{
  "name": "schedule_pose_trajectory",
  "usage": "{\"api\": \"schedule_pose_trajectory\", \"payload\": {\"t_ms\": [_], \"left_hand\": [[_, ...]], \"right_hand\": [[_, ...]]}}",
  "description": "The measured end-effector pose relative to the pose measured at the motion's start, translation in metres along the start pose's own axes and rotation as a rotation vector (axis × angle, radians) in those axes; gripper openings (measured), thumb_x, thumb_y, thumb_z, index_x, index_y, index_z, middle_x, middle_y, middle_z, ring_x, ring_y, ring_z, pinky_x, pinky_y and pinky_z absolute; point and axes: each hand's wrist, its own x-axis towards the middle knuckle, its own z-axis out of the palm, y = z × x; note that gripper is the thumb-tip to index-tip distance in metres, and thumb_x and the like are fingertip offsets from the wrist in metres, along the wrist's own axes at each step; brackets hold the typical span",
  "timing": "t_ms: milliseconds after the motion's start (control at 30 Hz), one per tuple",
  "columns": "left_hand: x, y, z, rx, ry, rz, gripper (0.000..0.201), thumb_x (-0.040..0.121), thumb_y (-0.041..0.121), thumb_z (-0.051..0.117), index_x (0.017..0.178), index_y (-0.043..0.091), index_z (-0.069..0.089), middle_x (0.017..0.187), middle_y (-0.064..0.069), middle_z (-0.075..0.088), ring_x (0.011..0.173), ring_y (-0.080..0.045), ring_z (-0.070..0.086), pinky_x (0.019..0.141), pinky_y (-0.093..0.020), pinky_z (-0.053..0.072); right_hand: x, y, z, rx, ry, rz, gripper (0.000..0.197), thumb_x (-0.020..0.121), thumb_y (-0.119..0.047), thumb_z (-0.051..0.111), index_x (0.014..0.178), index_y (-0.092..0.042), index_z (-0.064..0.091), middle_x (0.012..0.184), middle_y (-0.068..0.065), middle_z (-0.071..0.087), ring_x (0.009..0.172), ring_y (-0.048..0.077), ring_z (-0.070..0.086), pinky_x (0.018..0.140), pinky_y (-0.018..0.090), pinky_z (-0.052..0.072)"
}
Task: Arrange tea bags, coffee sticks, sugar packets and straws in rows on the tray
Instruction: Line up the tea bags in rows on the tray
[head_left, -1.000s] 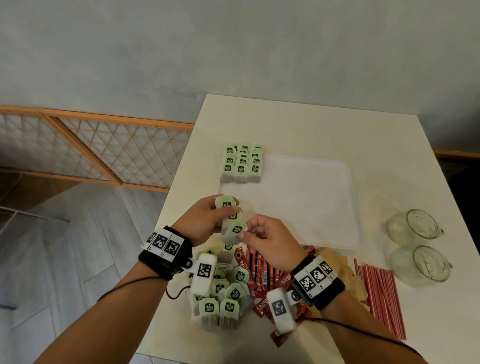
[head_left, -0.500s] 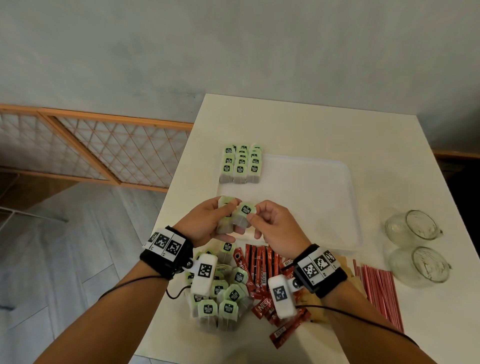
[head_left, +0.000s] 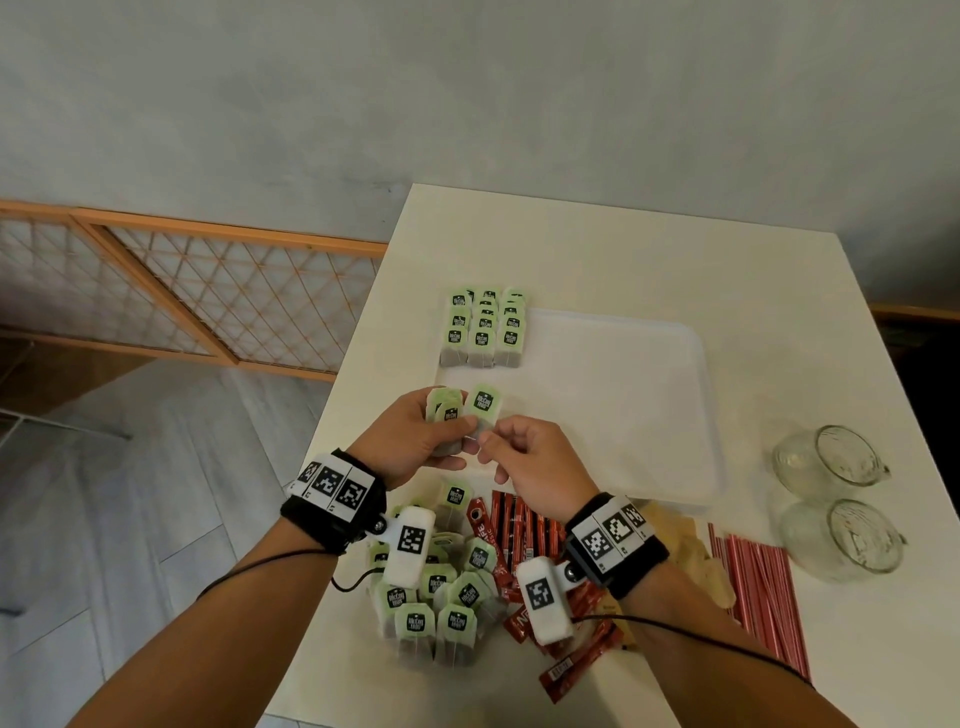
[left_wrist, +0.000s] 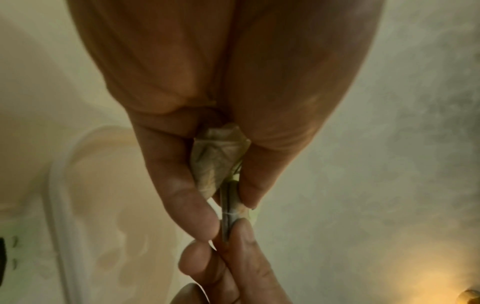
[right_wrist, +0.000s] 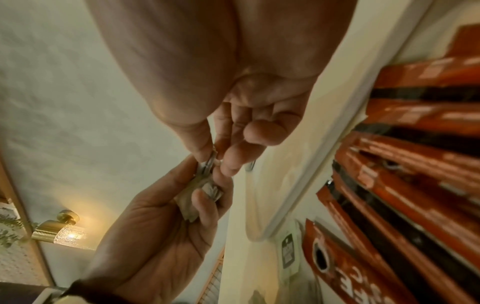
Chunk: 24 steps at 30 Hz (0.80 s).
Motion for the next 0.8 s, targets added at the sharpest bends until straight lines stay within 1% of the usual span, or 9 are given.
{"api": "schedule_pose_trajectory", "payload": {"t_ms": [167,300,367,433,500,600,667,733,800], "left_hand": [[0.007,0.001,-0.016,-0.064,0.079,-0.032,0.023,0.097,0.007,0.062,0.118,0.01,0.057,0.099,-0.01,0.067,0.084,-0.025,0.071,0.068,-0.033,0.061],[0.011,0.003,-0.031,-0.135,0.098,-0.044,0.027,0.097,-0.007,0.049,0.119,0.007,0.054,0.109,-0.016,0.064,0.095,-0.034,0.069,0.086,-0.047,0.058],[0.012,0.006,-0.036,-0.168,0.079,-0.05,0.033,0.095,-0.012,0.043,0.119,0.008,0.054,0.109,-0.016,0.064,0.098,-0.037,0.068,0.091,-0.051,0.056],[0.013,0.01,-0.039,-0.191,0.076,-0.044,0.035,0.094,-0.015,0.041,0.118,0.007,0.054,0.108,-0.016,0.065,0.097,-0.036,0.067,0.083,-0.047,0.06],[0.016,0.012,-0.041,-0.188,0.092,-0.024,0.036,0.094,-0.017,0.042,0.119,0.007,0.053,0.11,-0.017,0.065,0.095,-0.036,0.067,0.077,-0.042,0.062],[0.021,0.013,-0.045,-0.145,0.103,-0.001,0.036,0.096,-0.016,0.043,0.121,0.009,0.051,0.116,-0.02,0.065,0.099,-0.036,0.065,0.084,-0.043,0.059],[0.026,0.013,-0.047,-0.11,0.099,0.003,0.034,0.098,-0.013,0.044,0.123,0.01,0.051,0.122,-0.022,0.064,0.102,-0.035,0.064,0.087,-0.044,0.057],[0.029,0.014,-0.048,-0.053,0.104,0.006,0.032,0.099,-0.008,0.046,0.119,0.015,0.054,0.126,-0.021,0.064,0.106,-0.032,0.064,0.089,-0.042,0.055],[0.031,0.014,-0.048,-0.006,0.113,0.014,0.03,0.099,-0.006,0.049,0.116,0.018,0.056,0.124,-0.02,0.065,0.105,-0.029,0.065,0.089,-0.04,0.051]], "right_hand": [[0.027,-0.005,-0.003,-0.07,0.049,0.001,0.022,0.1,-0.029,0.063,0.09,-0.012,0.072,0.083,-0.002,0.075,0.055,0.004,0.059,0.054,0.013,0.044],[0.059,-0.009,-0.006,-0.169,0.048,0.014,0.025,0.1,-0.03,0.061,0.089,-0.011,0.072,0.084,-0.001,0.075,0.057,0.009,0.062,0.061,0.022,0.048],[0.075,-0.012,-0.004,-0.234,0.023,0.02,0.025,0.101,-0.032,0.06,0.086,-0.015,0.071,0.082,-0.002,0.075,0.058,0.011,0.062,0.063,0.024,0.048],[0.088,-0.014,0.0,-0.299,0.01,0.023,0.031,0.101,-0.037,0.059,0.081,-0.016,0.071,0.08,-0.002,0.075,0.06,0.013,0.064,0.066,0.028,0.052],[0.099,-0.016,0.004,-0.343,0.001,0.03,0.037,0.1,-0.04,0.06,0.076,-0.015,0.071,0.078,-0.001,0.075,0.058,0.012,0.063,0.064,0.028,0.053],[0.11,-0.019,0.01,-0.352,-0.02,0.072,0.034,0.102,-0.026,0.059,0.081,-0.003,0.071,0.078,0.005,0.074,0.052,0.01,0.058,0.056,0.024,0.048],[0.114,-0.02,0.012,-0.344,-0.02,0.105,0.032,0.101,-0.023,0.06,0.086,0.004,0.07,0.076,0.008,0.071,0.047,0.008,0.056,0.053,0.024,0.049],[0.119,-0.02,0.013,-0.339,-0.008,0.126,0.033,0.1,-0.023,0.063,0.084,0.004,0.07,0.073,0.01,0.072,0.048,0.009,0.059,0.059,0.031,0.056],[0.122,-0.02,0.015,-0.329,0.017,0.143,0.033,0.098,-0.024,0.065,0.071,-0.004,0.067,0.07,0.011,0.072,0.055,0.017,0.063,0.069,0.041,0.061]]}}
